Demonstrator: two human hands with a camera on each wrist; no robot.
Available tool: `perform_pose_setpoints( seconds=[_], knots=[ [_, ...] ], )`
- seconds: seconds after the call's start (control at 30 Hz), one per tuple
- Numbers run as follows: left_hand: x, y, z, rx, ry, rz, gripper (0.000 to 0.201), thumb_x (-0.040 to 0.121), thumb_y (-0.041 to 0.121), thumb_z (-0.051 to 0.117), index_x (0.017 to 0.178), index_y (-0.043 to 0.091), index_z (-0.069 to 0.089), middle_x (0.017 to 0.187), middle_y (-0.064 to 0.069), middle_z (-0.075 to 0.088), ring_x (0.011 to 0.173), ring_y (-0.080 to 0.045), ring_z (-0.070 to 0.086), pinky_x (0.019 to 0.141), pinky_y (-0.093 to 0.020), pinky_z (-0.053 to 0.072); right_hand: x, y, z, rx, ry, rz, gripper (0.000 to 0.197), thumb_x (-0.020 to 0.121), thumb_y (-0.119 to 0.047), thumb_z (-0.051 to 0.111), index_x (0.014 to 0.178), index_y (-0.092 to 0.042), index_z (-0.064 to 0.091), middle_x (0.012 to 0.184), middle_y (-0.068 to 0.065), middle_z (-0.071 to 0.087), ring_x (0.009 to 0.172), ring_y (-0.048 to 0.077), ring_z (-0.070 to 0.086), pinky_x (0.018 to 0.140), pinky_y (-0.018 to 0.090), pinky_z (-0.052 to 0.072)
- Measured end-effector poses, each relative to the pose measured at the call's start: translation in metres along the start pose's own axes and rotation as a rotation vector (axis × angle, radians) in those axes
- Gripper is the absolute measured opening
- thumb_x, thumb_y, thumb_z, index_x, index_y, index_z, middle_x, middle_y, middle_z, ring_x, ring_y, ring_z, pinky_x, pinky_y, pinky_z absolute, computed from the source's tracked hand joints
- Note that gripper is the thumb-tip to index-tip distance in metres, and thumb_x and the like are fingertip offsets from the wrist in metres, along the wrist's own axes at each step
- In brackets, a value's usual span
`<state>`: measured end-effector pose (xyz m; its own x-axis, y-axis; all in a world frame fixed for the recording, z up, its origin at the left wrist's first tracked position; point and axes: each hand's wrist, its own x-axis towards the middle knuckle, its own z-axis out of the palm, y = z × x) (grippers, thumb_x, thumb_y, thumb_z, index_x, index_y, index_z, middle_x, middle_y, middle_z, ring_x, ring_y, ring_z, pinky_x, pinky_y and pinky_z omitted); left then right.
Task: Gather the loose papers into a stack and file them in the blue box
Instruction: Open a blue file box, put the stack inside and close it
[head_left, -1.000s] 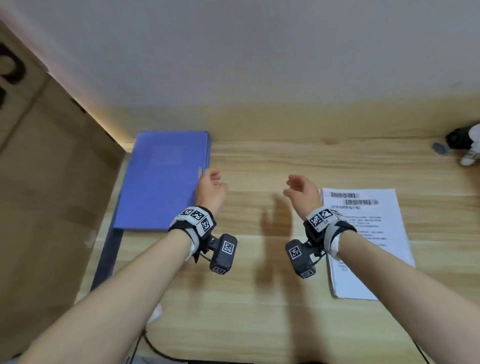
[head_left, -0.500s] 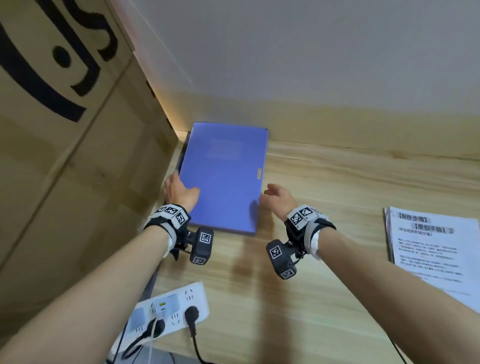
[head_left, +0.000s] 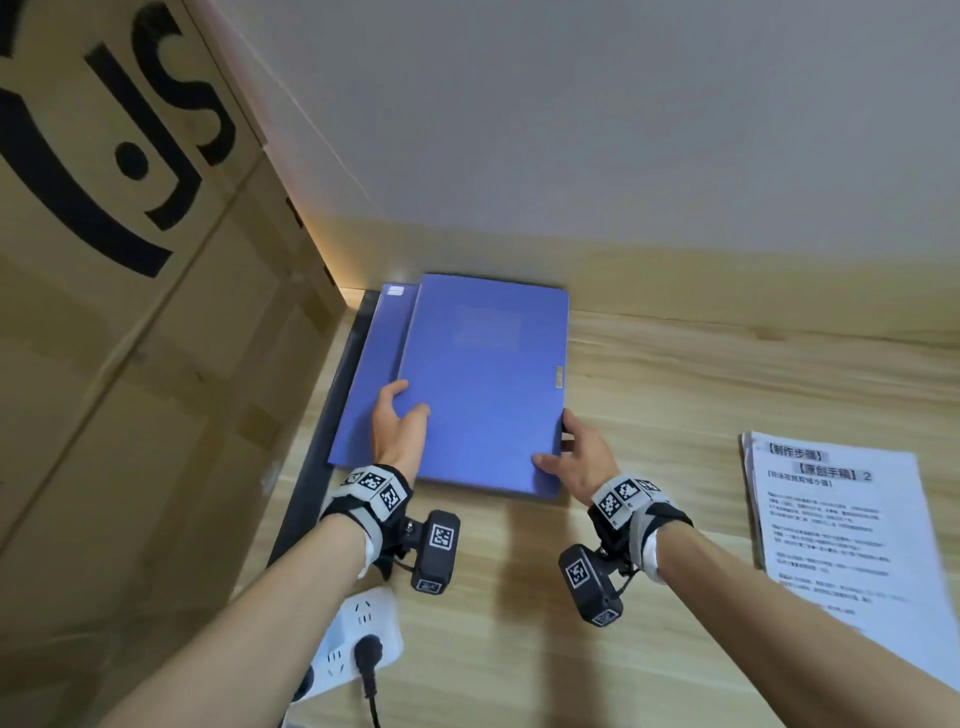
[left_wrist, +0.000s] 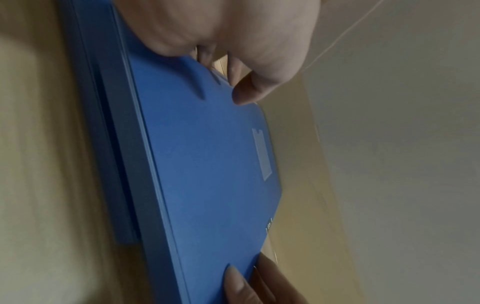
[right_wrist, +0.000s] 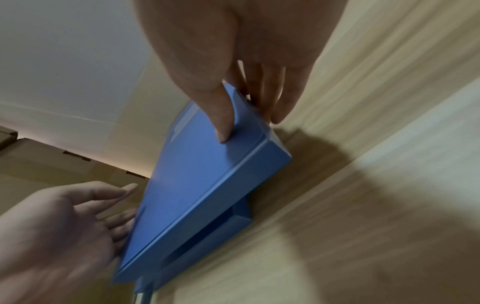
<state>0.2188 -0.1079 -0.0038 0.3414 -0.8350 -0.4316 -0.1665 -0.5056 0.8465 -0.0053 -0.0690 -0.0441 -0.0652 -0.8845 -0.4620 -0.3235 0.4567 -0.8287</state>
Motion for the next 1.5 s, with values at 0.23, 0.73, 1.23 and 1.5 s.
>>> perform_pose_setpoints(
  seconds=[0.23,0.73,1.23,1.5],
  knots=[
    [-0.06,-0.007,0.066,0.025,-0.159,0.003,0.06,0.089,0.006,0.053,0.145,0.022,0.042,0.153,-0.001,0.038,0.141,-0.02,0.036,0.111,-0.033,0.033,-0.045,0.049,-0.073,-0.017,0.099,0.035,0.061,0.074,0.001,0.073,0.127,-0.022,0.054,0.115,0.0,0.068,0.096,0.026,0.067,0.086,0.042,0.057],
    [-0.133,-0.055,0.148,1.073,-0.5,0.099,0.076,0.093,0.036,0.042,0.157,0.018,0.006,0.16,-0.017,-0.025,0.151,-0.031,-0.016,0.122,-0.043,0.01,-0.085,0.129,-0.136,-0.245,0.129,0.133,0.048,0.06,-0.019,0.074,0.105,-0.009,0.062,0.104,0.009,0.064,0.091,0.027,0.063,0.08,0.035,0.052],
    [-0.16,-0.029,0.273,1.627,-0.59,0.279,0.08,0.088,0.074,0.028,0.131,0.012,0.055,0.14,-0.022,0.053,0.14,-0.053,0.027,0.113,-0.057,0.025,-0.092,0.165,-0.194,0.012,0.325,0.04,0.033,0.083,0.001,0.058,0.113,-0.012,0.063,0.117,0.006,0.062,0.101,0.018,0.063,0.096,0.038,0.049],
    [-0.159,-0.024,0.292,1.485,-0.464,0.168,0.072,0.073,0.084,0.036,0.085,0.018,0.059,0.107,-0.011,0.068,0.111,-0.039,0.057,0.104,-0.05,0.037,-0.081,0.19,-0.217,0.002,0.296,0.044,0.034,0.083,-0.001,0.055,0.112,-0.015,0.065,0.112,0.001,0.067,0.097,0.017,0.063,0.094,0.039,0.05]
  ],
)
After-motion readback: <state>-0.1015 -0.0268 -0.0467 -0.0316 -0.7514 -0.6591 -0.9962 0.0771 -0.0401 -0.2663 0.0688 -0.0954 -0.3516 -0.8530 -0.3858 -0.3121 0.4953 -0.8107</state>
